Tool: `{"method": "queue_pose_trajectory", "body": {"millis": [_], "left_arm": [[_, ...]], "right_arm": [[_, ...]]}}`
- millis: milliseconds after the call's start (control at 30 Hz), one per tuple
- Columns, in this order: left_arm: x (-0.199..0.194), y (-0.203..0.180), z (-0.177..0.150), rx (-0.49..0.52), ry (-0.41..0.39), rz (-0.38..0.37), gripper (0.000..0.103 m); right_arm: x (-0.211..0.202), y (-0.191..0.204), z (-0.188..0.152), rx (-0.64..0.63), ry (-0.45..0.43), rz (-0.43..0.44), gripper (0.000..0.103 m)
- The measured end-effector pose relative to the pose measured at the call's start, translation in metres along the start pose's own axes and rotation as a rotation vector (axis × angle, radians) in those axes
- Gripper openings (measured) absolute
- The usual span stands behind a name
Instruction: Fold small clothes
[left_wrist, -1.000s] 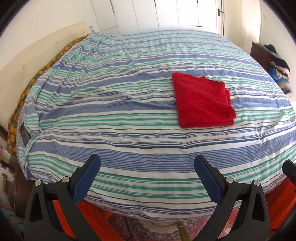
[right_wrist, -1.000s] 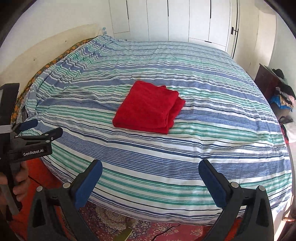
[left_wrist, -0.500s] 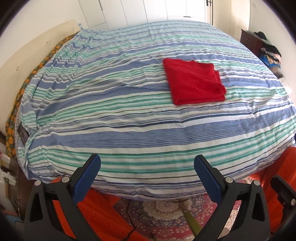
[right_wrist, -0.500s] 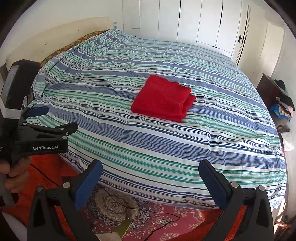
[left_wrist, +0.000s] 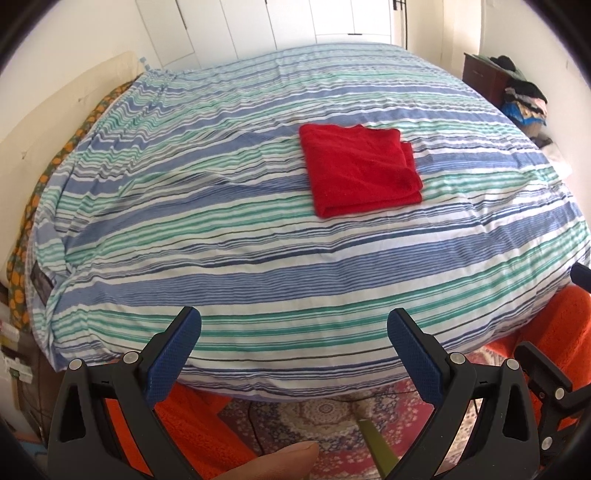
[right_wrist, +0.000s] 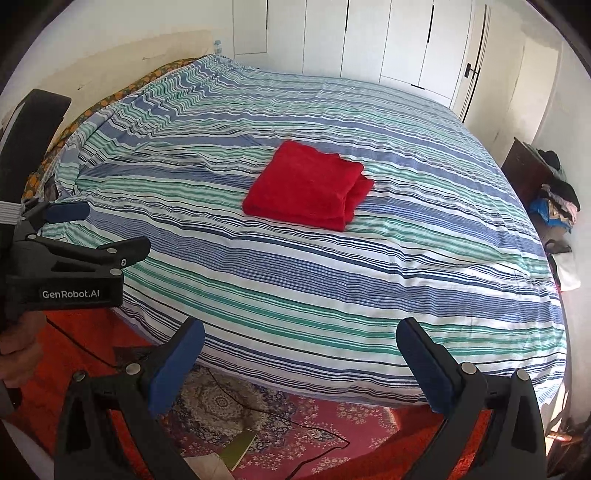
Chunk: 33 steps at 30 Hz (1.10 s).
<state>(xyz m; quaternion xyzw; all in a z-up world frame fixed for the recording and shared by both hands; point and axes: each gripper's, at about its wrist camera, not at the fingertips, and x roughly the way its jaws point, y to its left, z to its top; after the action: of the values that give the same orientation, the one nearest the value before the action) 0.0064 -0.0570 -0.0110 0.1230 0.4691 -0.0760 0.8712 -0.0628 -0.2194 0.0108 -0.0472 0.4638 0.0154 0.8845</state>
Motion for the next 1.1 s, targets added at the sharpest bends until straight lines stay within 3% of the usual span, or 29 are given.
{"method": "queue_pose_trajectory", "body": {"millis": [533, 1100], "left_arm": [[-0.014, 0.013, 0.004, -0.062, 0.017, -0.016, 0.101], [-0.024, 0.012, -0.002, -0.006, 0.041, 0.009, 0.101]], "right_arm": [[-0.034, -0.035, 0.028, 0.022, -0.025, -0.006, 0.102], [-0.032, -0.013, 0.033, -0.012, 0.021, 0.064, 0.102]]}}
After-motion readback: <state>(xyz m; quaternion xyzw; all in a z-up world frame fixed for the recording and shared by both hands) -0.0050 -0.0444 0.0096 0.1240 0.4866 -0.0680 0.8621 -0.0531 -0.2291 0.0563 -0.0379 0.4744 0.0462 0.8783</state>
